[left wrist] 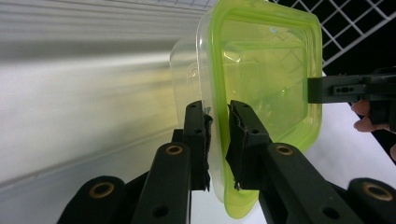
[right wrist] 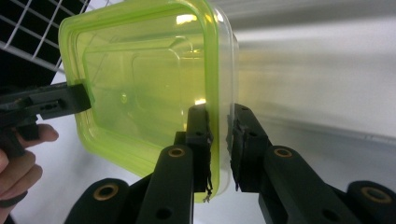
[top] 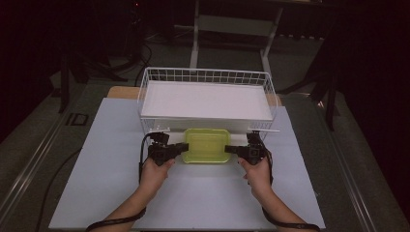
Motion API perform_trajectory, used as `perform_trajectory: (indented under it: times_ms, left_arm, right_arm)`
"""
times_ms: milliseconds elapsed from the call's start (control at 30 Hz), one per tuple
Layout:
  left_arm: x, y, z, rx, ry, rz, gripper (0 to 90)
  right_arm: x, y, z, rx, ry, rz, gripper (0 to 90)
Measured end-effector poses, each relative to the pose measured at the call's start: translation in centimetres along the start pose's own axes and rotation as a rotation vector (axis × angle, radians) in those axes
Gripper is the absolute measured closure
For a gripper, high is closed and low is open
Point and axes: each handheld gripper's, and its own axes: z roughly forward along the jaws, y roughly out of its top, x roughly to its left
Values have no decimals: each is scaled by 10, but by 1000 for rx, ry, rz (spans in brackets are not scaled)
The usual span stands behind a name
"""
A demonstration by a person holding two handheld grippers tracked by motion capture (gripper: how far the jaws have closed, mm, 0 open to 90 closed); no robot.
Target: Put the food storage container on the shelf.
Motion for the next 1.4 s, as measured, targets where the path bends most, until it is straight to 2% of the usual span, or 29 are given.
perform_trajectory:
  times_ms: [300, 333, 400, 500, 600, 700, 767, 867, 967, 1067, 1100, 1167, 1300, 1333, 1400]
  left_arm:
    - [11, 1, 15, 21, 18, -18, 788]
    - [11, 1, 16, 21, 23, -22, 788]
    - [15, 2, 18, 15, 6, -44, 785]
    - [15, 3, 18, 17, 12, -31, 779]
    - [16, 5, 19, 16, 7, -30, 769]
    - [16, 5, 20, -2, 22, -12, 748]
    - [16, 6, 22, -32, 46, 6, 728]
    - [19, 6, 26, -44, 38, -4, 698]
    - [22, 7, 29, -52, 19, -14, 674]
    - [23, 7, 31, -55, 22, -5, 642]
    - [21, 7, 32, -71, 43, 6, 625]
    - [21, 7, 33, -88, 53, 11, 602]
    - [22, 6, 33, -99, 51, 11, 532]
    - [21, 5, 31, -118, 59, 26, 516]
    - [19, 5, 28, -122, 57, 35, 507]
  right_arm:
    - [-9, 2, 13, 14, -20, 23, 790]
    - [-10, 2, 15, 5, -25, 12, 789]
    - [-8, 3, 16, -5, -38, -4, 790]
    - [-10, 6, 16, -3, -35, 11, 788]
    - [-9, 7, 16, -7, -39, 6, 782]
    - [-8, 7, 18, -28, -46, 13, 757]
    - [-8, 8, 19, -41, -54, 10, 748]
    - [-8, 10, 19, -54, -69, -7, 742]
    - [-9, 11, 20, -90, -100, -41, 724]
    - [-10, 11, 21, -102, -102, -42, 708]
    - [-10, 11, 22, -109, -108, -45, 697]
    - [-9, 11, 24, -113, -111, -56, 684]
    - [-9, 11, 25, -113, -93, -54, 640]
    - [-9, 11, 25, -119, -92, -59, 616]
    - [-7, 10, 23, -134, -95, -72, 594]
